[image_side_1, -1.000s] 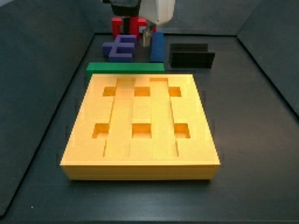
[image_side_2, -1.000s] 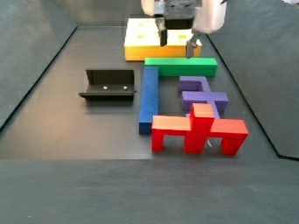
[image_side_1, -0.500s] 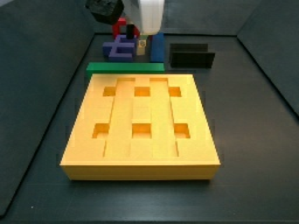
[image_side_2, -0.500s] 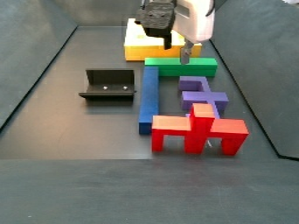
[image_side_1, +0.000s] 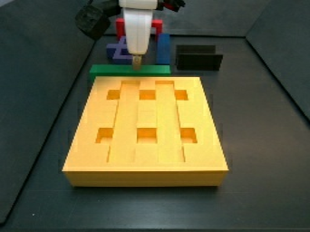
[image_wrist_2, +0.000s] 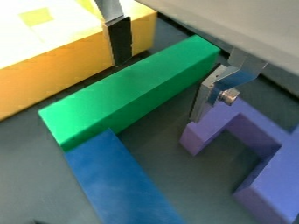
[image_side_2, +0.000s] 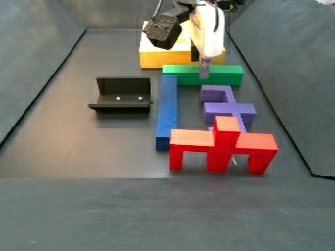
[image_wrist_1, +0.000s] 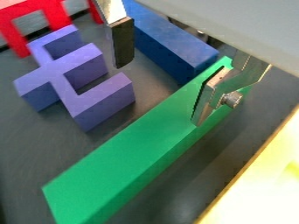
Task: Pick up the green object. Move up. Move to above the board. Insert the green object.
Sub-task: Pick up the green object.
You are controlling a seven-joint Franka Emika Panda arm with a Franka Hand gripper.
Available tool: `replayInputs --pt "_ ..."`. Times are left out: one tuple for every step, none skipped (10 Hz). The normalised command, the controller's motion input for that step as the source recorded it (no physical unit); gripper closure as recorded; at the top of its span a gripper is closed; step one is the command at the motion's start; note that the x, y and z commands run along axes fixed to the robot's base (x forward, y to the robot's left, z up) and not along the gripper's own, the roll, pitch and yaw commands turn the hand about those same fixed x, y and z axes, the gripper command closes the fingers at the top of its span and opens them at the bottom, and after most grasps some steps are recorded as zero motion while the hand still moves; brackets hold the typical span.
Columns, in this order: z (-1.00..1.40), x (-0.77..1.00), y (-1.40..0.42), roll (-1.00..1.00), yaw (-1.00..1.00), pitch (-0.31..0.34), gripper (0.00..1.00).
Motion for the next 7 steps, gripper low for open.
replayInputs --pt "-0.11 -0.01 -0.14 -0.12 -0.81 0.026 0.0" --pt "-0.07 -0.21 -0.25 -0.09 -0.29 0.0 0.0" --pt "-0.03 -0.38 -0.1 0.0 -0.13 0.0 0.0" --pt "-0.08 -0.08 -0.2 0.0 0.0 -0.003 0.0" --pt "-0.15 -0.05 -0.14 0.0 0.07 -0.011 0.0" --pt "-0.18 -0.14 0.0 0.02 0.09 -0.057 0.0" --pt "-0.24 -0.07 0.0 0.05 0.11 -0.051 0.0"
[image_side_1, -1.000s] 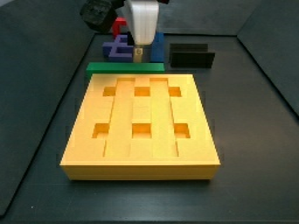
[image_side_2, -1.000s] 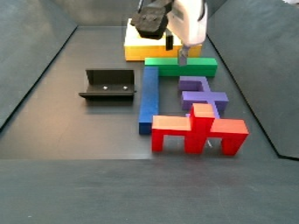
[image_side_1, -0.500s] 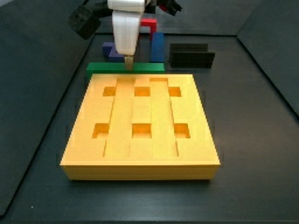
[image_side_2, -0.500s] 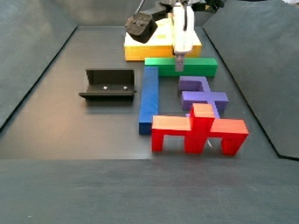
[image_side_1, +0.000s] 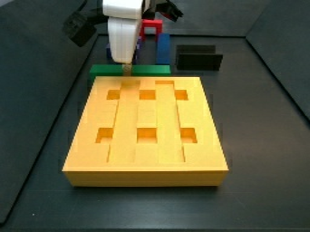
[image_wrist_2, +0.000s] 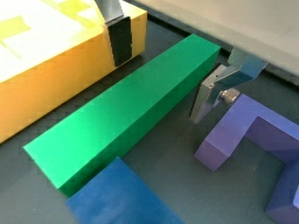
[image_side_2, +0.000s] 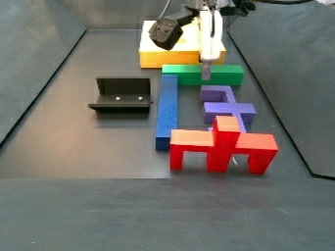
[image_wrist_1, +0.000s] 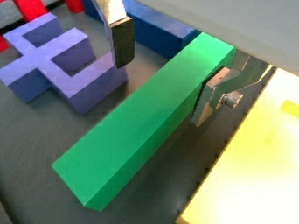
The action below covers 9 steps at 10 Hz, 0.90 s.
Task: Pick up the green object. Move up. Move to above the board. Insert the green object.
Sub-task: Pick up the green object.
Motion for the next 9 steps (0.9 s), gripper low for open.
replayInputs --pt "-0.25 -0.11 0.04 0.09 0.1 -0.05 0.0" --pt "-0.19 -0.12 0.0 0.05 0.07 -0.029 0.0" --pt "-0.21 -0.1 0.0 0.03 0.07 -0.036 0.0" --pt "-0.25 -0.14 0.0 0.03 0.04 -0.05 0.0" --pt "-0.28 -0.19 0.02 0.0 0.03 -0.069 0.0" --pt "-0.19 -0.23 0.04 0.01 0.08 -0.094 0.0" --pt "-0.07 -0.05 0.0 0.03 0.13 -0.051 0.0" --pt "0.0 0.0 0.0 0.01 0.07 0.0 0.0" --pt "0.0 0.0 0.0 0.0 0.0 0.0 0.0"
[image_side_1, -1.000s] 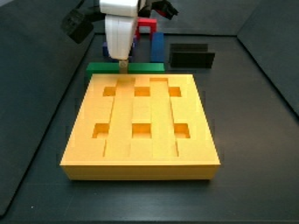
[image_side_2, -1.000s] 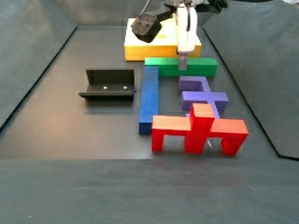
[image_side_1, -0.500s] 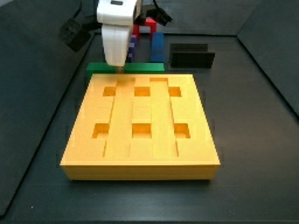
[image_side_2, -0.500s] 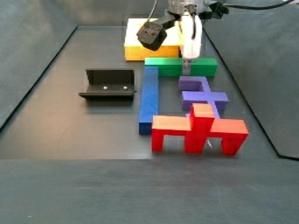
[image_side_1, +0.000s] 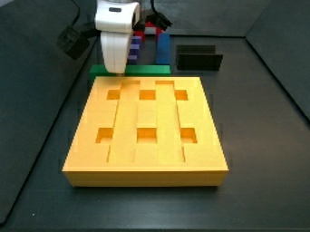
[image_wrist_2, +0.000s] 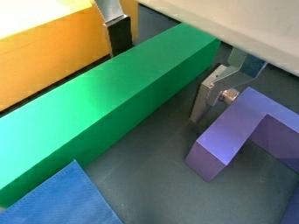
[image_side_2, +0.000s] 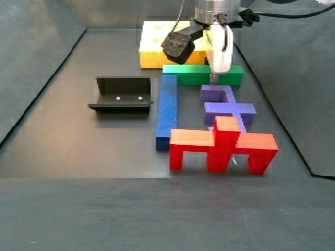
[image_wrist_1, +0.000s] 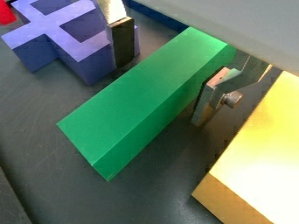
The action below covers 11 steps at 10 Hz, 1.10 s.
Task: Pick up the green object. Move up. Move to above the board. Insert the green object.
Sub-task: Pick up the green object.
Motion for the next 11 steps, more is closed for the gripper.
replayInputs --pt "0.0 0.0 0.0 0.0 0.0 0.0 1.0" --pt "0.0 0.0 0.0 0.0 0.0 0.0 1.0" --pt "0.0 0.0 0.0 0.0 0.0 0.0 1.0" --pt "0.0 0.0 0.0 0.0 0.0 0.0 1.0" --pt "0.0 0.0 0.0 0.0 0.0 0.0 1.0" --pt "0.0 0.0 0.0 0.0 0.0 0.0 1.0" --pt "0.0 0.0 0.0 0.0 0.0 0.0 1.0" --pt "0.0 0.0 0.0 0.0 0.0 0.0 1.0" --pt "0.0 0.0 0.0 0.0 0.0 0.0 1.0" --pt "0.0 0.0 0.0 0.0 0.0 0.0 1.0" --pt "0.0 0.0 0.0 0.0 0.0 0.0 1.0"
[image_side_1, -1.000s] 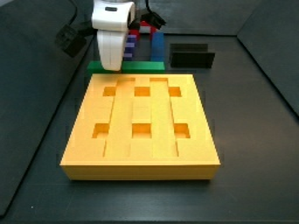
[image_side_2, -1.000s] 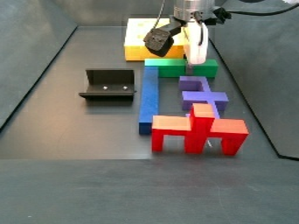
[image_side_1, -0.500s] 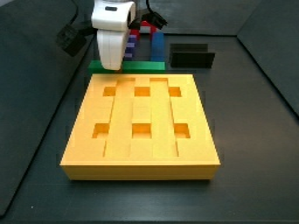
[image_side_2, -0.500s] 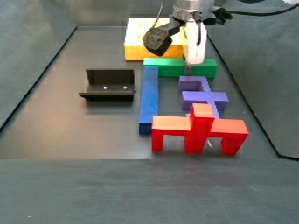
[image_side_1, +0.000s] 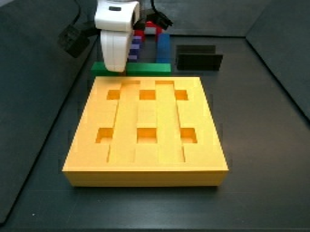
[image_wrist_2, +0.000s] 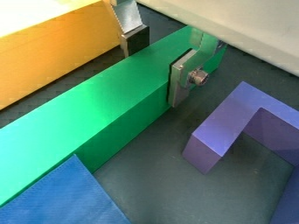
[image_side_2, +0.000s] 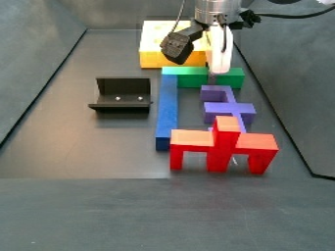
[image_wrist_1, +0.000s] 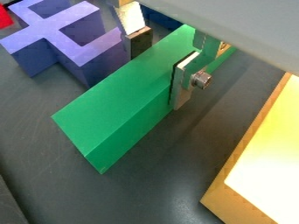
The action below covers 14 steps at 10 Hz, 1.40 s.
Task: Pick up the green object. Move up. Move to above the board. Insert the green object.
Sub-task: Pick up the green object, then move up, then move to above the board.
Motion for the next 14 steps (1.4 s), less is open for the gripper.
replayInputs --pt "0.0 0.0 0.0 0.0 0.0 0.0 1.0" --pt "0.0 0.0 0.0 0.0 0.0 0.0 1.0" --pt "0.0 0.0 0.0 0.0 0.0 0.0 1.0" --pt "0.0 0.0 0.0 0.0 0.0 0.0 1.0" --pt "0.0 0.0 0.0 0.0 0.0 0.0 1.0" --pt "0.83 0.0 0.0 0.0 0.0 0.0 1.0" --pt "0.87 0.06 0.03 0.0 0.02 -0.027 1.0" --pt "0.71 0.0 0.02 -0.01 0.02 0.024 1.0" --pt "0.31 0.01 0.0 -0.05 0.01 0.015 1.0" --pt "1.4 0.0 0.0 0.0 0.0 0.0 1.0" --pt "1.4 -0.01 0.0 0.0 -0.01 0.027 1.0" --pt "1.4 -0.04 0.0 -0.05 -0.01 0.034 1.0" --pt "1.4 -0.01 0.0 -0.09 -0.01 0.023 1.0" --pt "1.4 0.02 0.0 -0.08 -0.01 0.053 1.0"
